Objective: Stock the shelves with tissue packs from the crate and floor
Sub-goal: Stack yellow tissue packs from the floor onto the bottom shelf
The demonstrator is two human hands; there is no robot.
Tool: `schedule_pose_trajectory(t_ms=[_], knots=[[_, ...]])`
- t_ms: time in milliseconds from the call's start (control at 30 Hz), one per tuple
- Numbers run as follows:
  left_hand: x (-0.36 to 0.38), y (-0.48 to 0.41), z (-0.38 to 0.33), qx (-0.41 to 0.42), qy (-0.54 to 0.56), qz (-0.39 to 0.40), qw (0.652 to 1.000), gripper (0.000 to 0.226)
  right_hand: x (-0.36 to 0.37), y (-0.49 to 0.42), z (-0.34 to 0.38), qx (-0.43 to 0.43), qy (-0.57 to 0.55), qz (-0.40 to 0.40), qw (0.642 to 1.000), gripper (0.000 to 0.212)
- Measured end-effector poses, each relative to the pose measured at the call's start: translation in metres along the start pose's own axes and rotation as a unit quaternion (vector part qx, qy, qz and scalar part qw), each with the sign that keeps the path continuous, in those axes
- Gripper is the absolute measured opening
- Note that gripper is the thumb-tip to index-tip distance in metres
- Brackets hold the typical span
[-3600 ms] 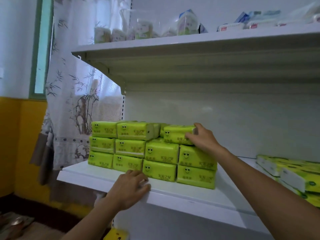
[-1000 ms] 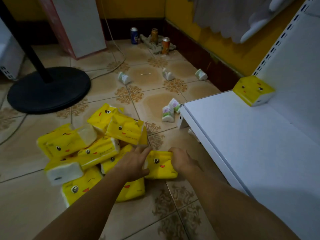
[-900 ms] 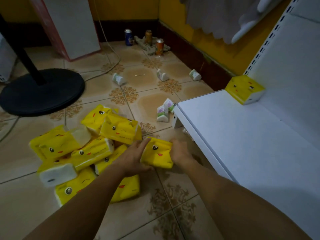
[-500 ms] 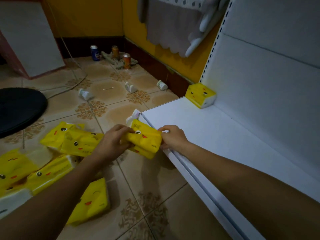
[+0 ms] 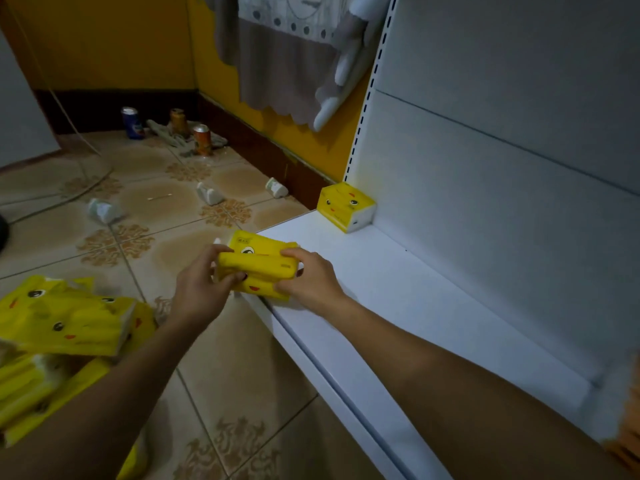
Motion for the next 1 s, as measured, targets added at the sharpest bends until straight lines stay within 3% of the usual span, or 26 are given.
schedule_pose_trajectory(t_ms=[267, 433, 567, 700, 800, 933, 1000], knots=[[0.064, -0.011, -0.030, 0.034, 0.057, 0.078, 0.995, 0.051, -0.040, 0.005, -0.064, 0.082, -0.019, -0.114, 0.990, 0.051], [0.099, -0.003, -0.029, 0.086, -0.074, 0.135, 0.984, 0.055, -0.041, 0.001, -0.087, 0.097, -0.007, -0.142, 0.985, 0.049], [0.099, -0.007, -0.012, 0.042, -0.222, 0.093, 0.970, 0.058, -0.024, -0.006, -0.098, 0.101, -0.072, -0.102, 0.987, 0.051], [0.109, -0.014, 0.004, -0.022, -0.005, 0.126, 0.992, 0.069, -0.015, -0.010, -0.098, 0.071, -0.113, -0.055, 0.990, 0.069], [0.121, -0.017, 0.003, -0.010, 0.043, 0.170, 0.984, 0.078, -0.018, -0.016, -0.097, 0.065, -0.111, -0.064, 0.990, 0.070], [0.136, -0.006, -0.003, 0.066, -0.098, 0.223, 0.968, 0.073, -0.024, -0.035, -0.097, 0.069, -0.078, -0.099, 0.990, 0.064], [0.137, 0.000, -0.004, 0.108, -0.202, 0.237, 0.944, 0.081, -0.027, -0.047, -0.099, 0.071, -0.077, -0.121, 0.987, 0.062]])
Point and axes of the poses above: each hand's wrist, its own y-axis away from the middle knuckle, its own x-axis out of the palm, z = x × y, the point moved 9 cm from there along -y, towards the middle knuckle, and after that the axes turned 3 degrees about z, right-handed, at the moved point
